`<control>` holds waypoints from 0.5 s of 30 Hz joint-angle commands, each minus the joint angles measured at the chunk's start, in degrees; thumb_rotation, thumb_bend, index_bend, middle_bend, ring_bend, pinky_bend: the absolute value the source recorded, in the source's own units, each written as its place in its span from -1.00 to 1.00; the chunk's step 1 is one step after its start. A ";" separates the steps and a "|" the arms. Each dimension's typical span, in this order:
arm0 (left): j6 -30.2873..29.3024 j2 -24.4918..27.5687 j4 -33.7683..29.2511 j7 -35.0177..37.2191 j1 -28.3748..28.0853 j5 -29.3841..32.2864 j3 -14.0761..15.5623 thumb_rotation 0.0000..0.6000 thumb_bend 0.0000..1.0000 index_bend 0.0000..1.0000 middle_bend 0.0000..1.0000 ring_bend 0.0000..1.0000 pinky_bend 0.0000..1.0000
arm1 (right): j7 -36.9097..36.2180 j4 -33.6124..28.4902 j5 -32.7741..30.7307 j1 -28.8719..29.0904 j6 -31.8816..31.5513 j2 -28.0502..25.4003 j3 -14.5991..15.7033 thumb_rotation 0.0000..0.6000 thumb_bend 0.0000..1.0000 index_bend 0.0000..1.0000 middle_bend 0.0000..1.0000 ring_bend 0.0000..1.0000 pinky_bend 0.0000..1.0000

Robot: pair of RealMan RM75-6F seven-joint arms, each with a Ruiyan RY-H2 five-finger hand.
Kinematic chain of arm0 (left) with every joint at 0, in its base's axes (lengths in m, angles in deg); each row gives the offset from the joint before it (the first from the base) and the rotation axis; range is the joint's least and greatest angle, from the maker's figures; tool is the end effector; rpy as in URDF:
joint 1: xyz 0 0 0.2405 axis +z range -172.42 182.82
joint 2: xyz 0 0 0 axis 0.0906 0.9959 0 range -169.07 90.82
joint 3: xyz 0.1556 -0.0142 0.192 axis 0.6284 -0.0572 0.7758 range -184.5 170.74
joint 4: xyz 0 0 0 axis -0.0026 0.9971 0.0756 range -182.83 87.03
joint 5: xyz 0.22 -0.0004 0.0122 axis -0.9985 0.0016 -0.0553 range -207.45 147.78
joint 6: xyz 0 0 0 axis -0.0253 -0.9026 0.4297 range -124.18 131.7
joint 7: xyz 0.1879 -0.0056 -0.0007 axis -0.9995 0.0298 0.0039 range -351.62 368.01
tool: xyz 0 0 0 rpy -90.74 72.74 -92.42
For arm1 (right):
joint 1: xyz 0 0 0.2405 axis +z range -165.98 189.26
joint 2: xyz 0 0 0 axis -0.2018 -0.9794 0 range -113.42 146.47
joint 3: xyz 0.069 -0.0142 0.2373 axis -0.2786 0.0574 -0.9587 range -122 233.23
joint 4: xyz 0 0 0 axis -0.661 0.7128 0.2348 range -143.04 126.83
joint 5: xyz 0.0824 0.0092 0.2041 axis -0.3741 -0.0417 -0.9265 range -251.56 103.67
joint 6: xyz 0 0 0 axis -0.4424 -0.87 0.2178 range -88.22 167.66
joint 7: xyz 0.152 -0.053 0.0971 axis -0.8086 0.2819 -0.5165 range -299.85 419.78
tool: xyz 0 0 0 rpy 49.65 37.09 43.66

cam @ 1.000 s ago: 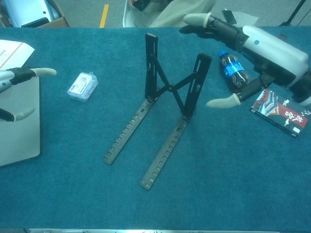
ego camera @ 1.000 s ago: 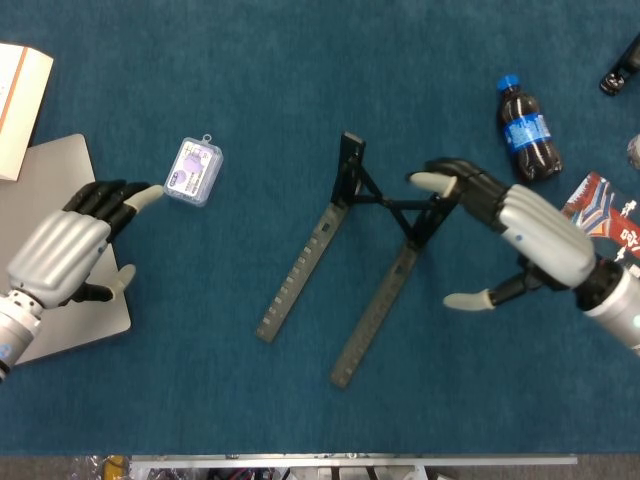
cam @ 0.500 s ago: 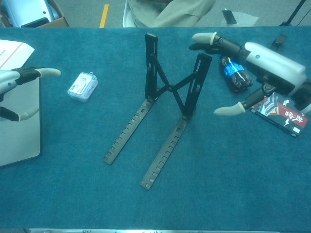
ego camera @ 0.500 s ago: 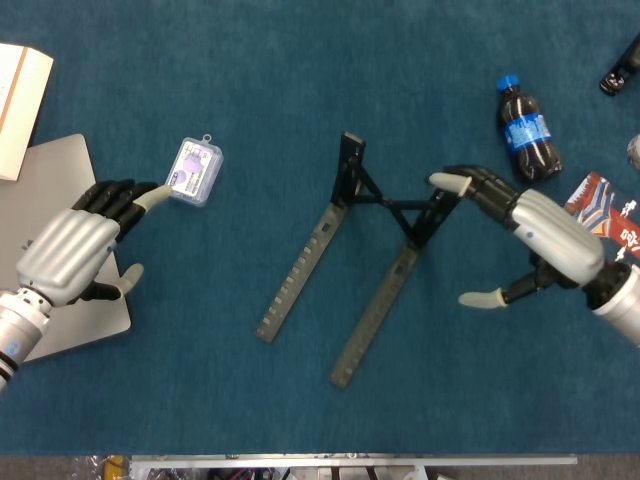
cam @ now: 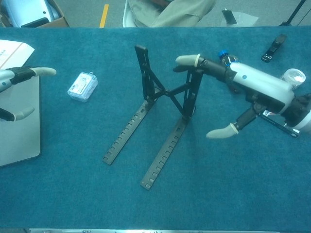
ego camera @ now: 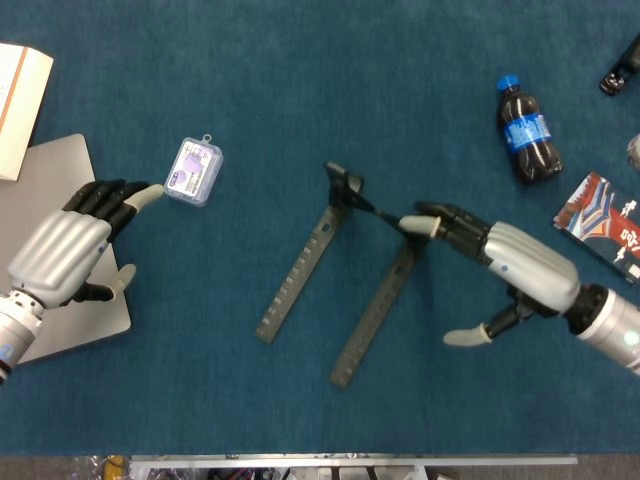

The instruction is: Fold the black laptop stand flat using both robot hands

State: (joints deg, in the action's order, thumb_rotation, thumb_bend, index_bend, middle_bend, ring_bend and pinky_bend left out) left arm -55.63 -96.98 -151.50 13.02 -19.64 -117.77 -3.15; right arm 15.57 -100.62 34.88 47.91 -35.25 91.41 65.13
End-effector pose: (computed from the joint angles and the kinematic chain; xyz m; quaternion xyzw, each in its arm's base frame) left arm -0.2319 0.2629 0.0661 -0.7434 -0.4550 -0.3238 0.3680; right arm -0.1249 -0.2472 0.0058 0.6815 -0.5170 0.5172 0.0262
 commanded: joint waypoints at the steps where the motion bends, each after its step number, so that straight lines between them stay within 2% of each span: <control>1: -0.11 -0.05 0.04 0.15 -0.03 -0.29 -0.01 1.00 -0.18 -0.97 -0.88 -1.00 -0.92 | 0.07 -0.64 0.83 0.33 0.46 0.15 0.66 1.00 -0.99 -1.00 -0.79 -1.00 -0.99; 5: -0.29 0.01 0.05 0.25 0.00 -0.48 -0.03 1.00 -0.18 -0.97 -0.88 -1.00 -0.92 | -0.92 -1.49 2.05 0.92 0.96 0.05 1.73 1.00 -0.99 -1.00 -0.79 -1.00 -0.99; 15: -0.26 0.40 -0.06 0.49 -0.23 -0.54 -0.31 1.00 -0.18 -0.97 -0.88 -1.00 -0.92 | 0.61 -2.42 1.25 0.05 -2.07 -1.42 0.68 1.00 -0.99 -1.00 -0.79 -1.00 -0.99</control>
State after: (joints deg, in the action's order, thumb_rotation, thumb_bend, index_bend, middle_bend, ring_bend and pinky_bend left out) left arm -55.92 -96.60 -151.54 13.47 -19.83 -118.30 -3.43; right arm 15.82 -102.98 36.54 48.16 -37.25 90.17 66.04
